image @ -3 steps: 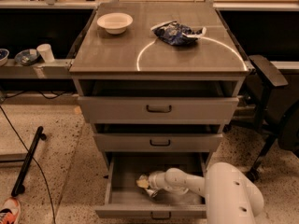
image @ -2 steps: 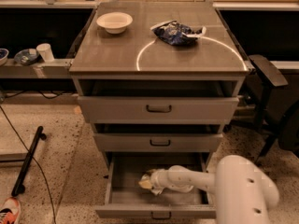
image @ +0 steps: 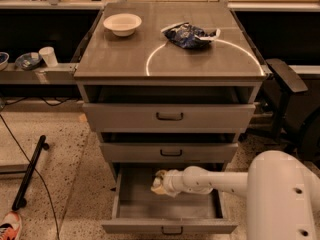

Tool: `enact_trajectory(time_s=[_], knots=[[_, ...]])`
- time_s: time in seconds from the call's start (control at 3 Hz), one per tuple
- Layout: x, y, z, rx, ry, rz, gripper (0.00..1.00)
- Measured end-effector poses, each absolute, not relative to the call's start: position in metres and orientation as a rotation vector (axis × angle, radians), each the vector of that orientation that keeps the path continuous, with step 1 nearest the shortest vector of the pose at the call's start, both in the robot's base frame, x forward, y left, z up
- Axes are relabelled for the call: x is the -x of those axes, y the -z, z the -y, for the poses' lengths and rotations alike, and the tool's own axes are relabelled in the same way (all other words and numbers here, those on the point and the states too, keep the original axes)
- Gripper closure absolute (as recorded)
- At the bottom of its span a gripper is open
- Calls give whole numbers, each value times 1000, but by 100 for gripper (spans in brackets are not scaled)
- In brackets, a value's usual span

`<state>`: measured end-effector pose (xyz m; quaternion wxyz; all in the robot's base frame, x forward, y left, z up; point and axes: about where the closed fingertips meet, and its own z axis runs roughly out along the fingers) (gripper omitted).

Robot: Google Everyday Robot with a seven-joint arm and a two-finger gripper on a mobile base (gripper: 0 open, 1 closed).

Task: Pick 7up can from bottom drawer and place on counter

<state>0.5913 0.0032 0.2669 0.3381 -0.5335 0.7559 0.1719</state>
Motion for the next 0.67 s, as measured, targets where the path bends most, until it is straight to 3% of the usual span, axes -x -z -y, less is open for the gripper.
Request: enact_trajectory(time_s=[0.67], knots=[[-631, -337, 27, 1576, -372, -1697, 100]])
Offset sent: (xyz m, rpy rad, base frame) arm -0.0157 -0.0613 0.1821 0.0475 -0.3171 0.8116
